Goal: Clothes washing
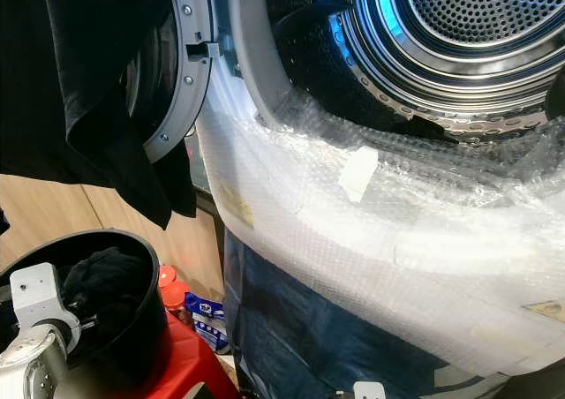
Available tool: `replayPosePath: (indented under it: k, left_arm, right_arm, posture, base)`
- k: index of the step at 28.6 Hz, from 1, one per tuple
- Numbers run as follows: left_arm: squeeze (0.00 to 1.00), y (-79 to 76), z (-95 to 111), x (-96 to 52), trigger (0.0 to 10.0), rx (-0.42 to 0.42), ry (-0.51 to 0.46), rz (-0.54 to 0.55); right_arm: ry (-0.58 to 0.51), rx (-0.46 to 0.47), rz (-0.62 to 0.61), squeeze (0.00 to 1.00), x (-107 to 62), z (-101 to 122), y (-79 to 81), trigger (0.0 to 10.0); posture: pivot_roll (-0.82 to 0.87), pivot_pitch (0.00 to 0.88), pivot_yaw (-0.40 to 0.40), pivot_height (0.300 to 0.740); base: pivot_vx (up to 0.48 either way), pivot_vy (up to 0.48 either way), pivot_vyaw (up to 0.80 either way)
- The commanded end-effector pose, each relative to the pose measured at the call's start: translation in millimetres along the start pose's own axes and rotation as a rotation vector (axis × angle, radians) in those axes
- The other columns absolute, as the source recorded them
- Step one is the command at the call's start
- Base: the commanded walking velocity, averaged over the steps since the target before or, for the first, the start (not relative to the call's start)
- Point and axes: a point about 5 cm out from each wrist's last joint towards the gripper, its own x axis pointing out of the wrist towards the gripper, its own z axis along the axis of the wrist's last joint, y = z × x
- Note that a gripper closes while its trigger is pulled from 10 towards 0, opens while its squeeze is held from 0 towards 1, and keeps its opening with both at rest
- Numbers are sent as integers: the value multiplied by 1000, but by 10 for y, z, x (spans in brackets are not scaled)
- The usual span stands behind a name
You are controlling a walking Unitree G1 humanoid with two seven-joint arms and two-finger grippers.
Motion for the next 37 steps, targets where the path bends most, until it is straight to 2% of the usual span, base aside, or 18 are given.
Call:
replayPosePath:
  k: [1, 20, 23, 26, 27, 28, 29, 31, 32, 33, 34, 36, 37]
  left_arm:
    - [0, -53, 65, -2, 0, -2, -28, -16]
    - [0, -97, 98, -9, 0, -1, -64, -40]
    - [0, -101, 210, -22, 0, 5, -137, -37]
    - [0, -187, 336, -65, 0, 28, -214, -124]
    - [0, -187, 336, -65, 0, 28, -214, -124]
    - [0, -256, 369, -104, 0, 52, -242, -197]
    - [0, -256, 369, -104, 0, 52, -242, -197]
    - [0, -386, 453, -215, 0, 72, -307, -371]
    - [0, -386, 453, -215, 0, 72, -307, -371]
    - [0, -438, 479, -267, 0, 85, -321, -453]
    - [0, -438, 479, -267, 0, 85, -321, -453]
    - [0, -602, 435, -418, 0, 151, -293, -687]
    - [0, -602, 435, -418, 0, 151, -293, -687]
  right_arm:
    - [4, 3, -1, 0, 1, 7, -4, 10000]
    - [5, -2, 1, 0, 0, 1, -4, 10000]
    - [6, -6, 2, 0, 0, 1, -6, 10000]
    - [6, -11, 4, 0, 1, 4, -4, 10000]
    - [6, -11, 4, 0, 1, 4, -4, 10000]
    - [5, -12, 4, 0, 1, 6, -2, 10000]
    - [5, -12, 4, 0, 1, 6, -2, 10000]
    - [4, -15, 8, 0, 3, 13, 8, 10000]
    - [4, -15, 8, 0, 3, 13, 8, 10000]
    - [4, -17, 10, 0, 3, 15, 14, 10000]
    - [4, -17, 10, 0, 3, 15, 14, 10000]
    - [3, -21, 18, 0, 5, 19, 31, 10000]
    - [3, -21, 18, 0, 5, 19, 31, 10000]
  posture:
    - [83, 0, -27, 740]
    - [78, 0, -33, 740]
    - [77, 0, -34, 740]
    - [79, 0, -35, 740]
    - [79, 0, -35, 740]
    - [79, 0, -35, 740]
    - [79, 0, -35, 740]
    - [85, 0, -37, 740]
    - [85, 0, -37, 740]
    - [85, 0, -36, 740]
    - [85, 0, -36, 740]
    - [85, 0, -34, 740]
    - [85, 0, -34, 740]
  base:
    - [0, 0, 0]
    - [0, 0, 0]
    - [0, 0, 0]
    - [0, 0, 0]
    - [0, 0, 0]
    - [0, 0, 0]
    - [0, 0, 0]
    - [0, 0, 0]
    - [0, 0, 0]
    - [0, 0, 0]
    - [0, 0, 0]
    - [0, 0, 0]
    - [0, 0, 0]
